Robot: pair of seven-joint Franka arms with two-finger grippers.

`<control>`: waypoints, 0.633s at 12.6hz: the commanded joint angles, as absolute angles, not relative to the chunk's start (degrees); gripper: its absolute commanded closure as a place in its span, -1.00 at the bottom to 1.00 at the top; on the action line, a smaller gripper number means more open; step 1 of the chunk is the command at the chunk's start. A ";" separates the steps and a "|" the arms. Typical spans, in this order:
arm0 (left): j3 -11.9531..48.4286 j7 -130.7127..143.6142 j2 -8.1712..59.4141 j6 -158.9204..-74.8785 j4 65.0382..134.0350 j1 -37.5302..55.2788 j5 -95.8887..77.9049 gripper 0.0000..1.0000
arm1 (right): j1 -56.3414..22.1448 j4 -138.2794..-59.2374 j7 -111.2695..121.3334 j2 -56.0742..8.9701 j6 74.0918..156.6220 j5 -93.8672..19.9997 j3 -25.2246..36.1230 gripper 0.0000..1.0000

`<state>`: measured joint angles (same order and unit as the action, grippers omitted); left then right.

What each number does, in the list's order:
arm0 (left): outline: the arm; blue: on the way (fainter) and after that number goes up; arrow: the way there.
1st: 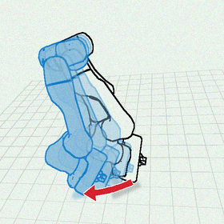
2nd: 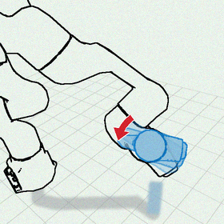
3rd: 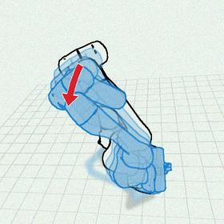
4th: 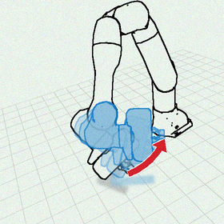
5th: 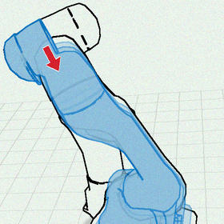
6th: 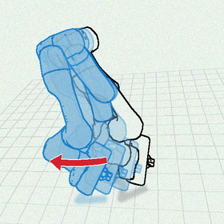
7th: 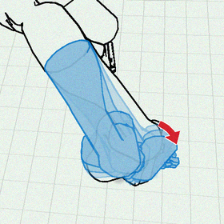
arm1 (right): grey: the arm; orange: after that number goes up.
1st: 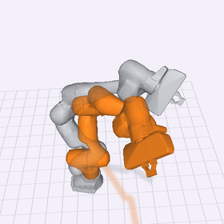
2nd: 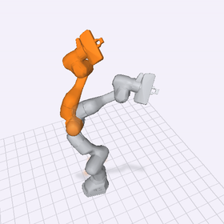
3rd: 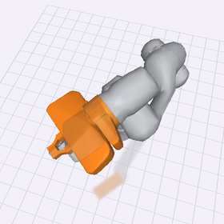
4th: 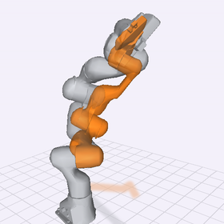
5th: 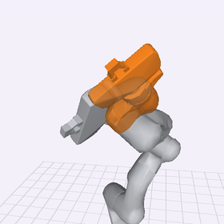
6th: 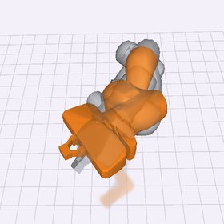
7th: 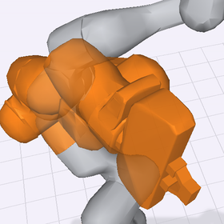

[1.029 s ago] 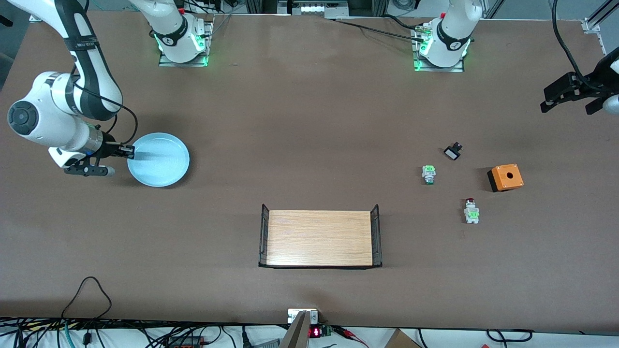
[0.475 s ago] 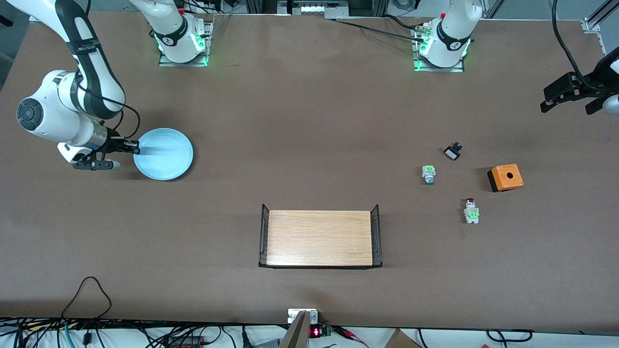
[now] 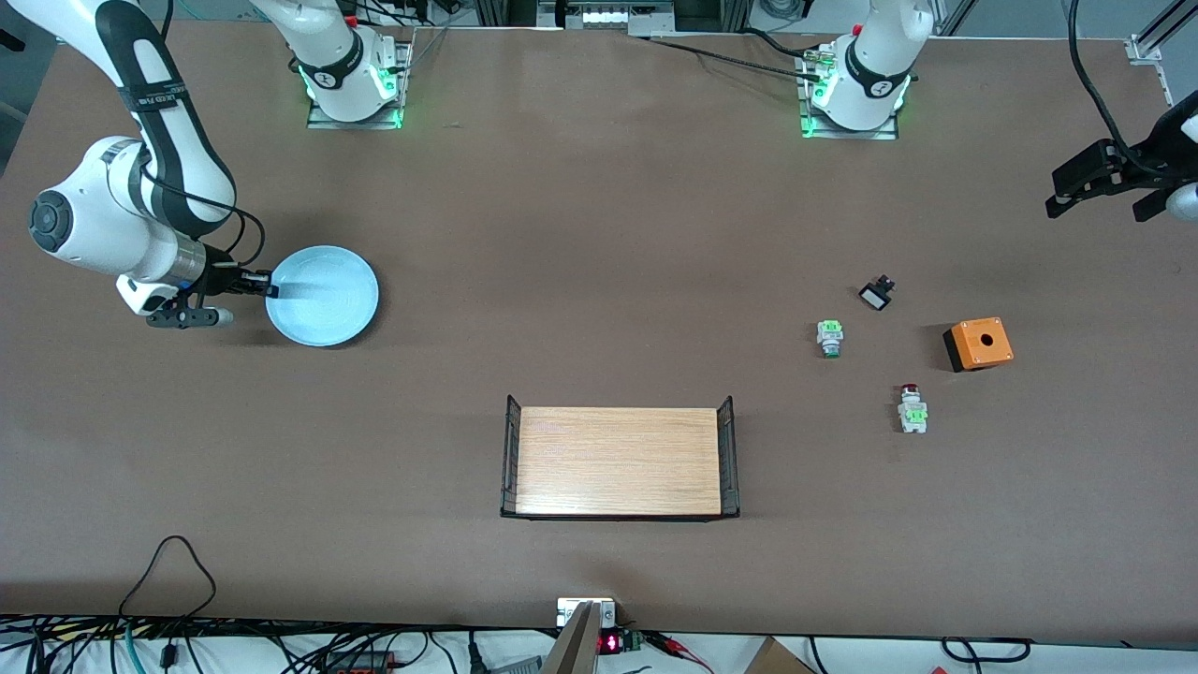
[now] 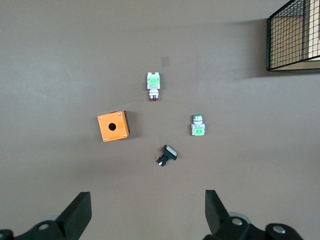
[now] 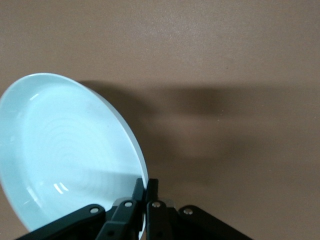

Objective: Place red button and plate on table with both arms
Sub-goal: 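Lower the plate onto the bare table with the right gripper, then open the right gripper and draw it back from the plate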

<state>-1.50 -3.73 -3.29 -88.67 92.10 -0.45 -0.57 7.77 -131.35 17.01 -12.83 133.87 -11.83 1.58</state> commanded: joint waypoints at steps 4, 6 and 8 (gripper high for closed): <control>-1.67 -3.16 -3.25 -87.19 89.13 -0.70 0.09 -1.00 | 6.86 -126.41 8.37 -8.71 128.18 -12.83 -0.52 -1.00; -1.67 -3.25 -3.25 -87.01 89.12 -0.70 0.18 -1.00 | 5.89 -119.92 4.59 -8.61 120.97 -11.96 -0.62 -1.00; -1.67 -3.34 -3.25 -86.31 89.12 -0.62 0.17 -1.00 | 4.14 -114.72 0.29 -8.61 116.56 -8.11 -0.62 -1.00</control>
<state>-1.81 -3.73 -3.33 -87.91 90.29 -0.48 -0.57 5.58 -119.38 4.52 -8.36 120.80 -11.19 -0.67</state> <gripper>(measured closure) 0.000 0.013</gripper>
